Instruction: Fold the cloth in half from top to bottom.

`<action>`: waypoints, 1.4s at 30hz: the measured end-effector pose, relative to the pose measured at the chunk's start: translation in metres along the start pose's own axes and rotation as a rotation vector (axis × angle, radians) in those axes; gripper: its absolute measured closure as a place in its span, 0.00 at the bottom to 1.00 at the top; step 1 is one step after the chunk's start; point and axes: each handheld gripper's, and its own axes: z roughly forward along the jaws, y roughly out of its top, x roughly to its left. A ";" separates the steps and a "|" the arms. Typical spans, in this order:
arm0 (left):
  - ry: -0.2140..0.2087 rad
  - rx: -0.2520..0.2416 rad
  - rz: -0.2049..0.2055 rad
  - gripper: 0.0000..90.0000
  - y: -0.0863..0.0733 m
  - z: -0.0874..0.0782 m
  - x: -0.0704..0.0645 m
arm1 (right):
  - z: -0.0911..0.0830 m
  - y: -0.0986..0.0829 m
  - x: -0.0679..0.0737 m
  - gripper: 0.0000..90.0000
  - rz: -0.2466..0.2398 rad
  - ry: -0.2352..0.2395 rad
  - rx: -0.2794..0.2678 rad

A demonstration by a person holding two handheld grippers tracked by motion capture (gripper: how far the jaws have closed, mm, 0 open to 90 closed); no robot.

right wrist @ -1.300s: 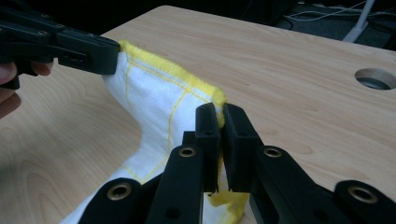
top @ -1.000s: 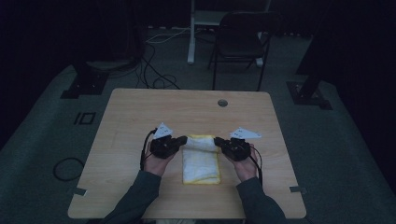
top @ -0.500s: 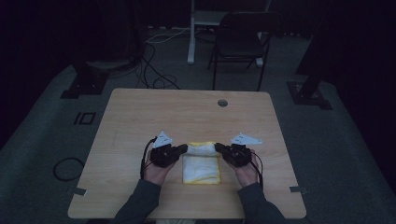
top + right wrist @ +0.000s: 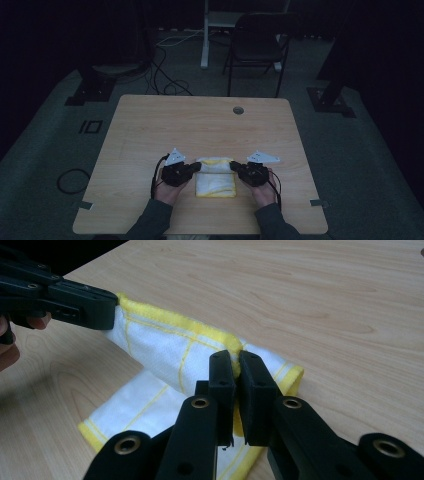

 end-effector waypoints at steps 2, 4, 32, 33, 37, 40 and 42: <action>-0.001 0.004 -0.001 0.97 -0.002 0.000 0.000 | -0.001 -0.002 0.001 0.95 0.004 0.002 0.001; -0.001 0.006 -0.003 0.97 -0.004 0.001 -0.001 | -0.001 -0.004 0.001 0.95 0.004 0.003 0.002; -0.020 0.050 -0.023 0.96 -0.030 0.002 -0.012 | -0.006 -0.028 0.008 0.94 0.021 0.012 0.040; -0.019 0.053 -0.026 0.96 -0.031 0.002 -0.012 | -0.006 -0.029 0.008 0.94 0.021 0.013 0.043; -0.014 0.063 -0.031 0.96 -0.035 0.003 -0.011 | -0.006 -0.032 0.010 0.94 0.021 0.017 0.050; -0.005 0.073 -0.023 0.96 -0.038 0.003 -0.012 | -0.005 -0.034 0.011 0.94 0.022 0.021 0.057; -0.002 0.077 -0.022 0.95 -0.040 0.003 -0.012 | -0.005 -0.035 0.011 0.94 0.018 0.020 0.058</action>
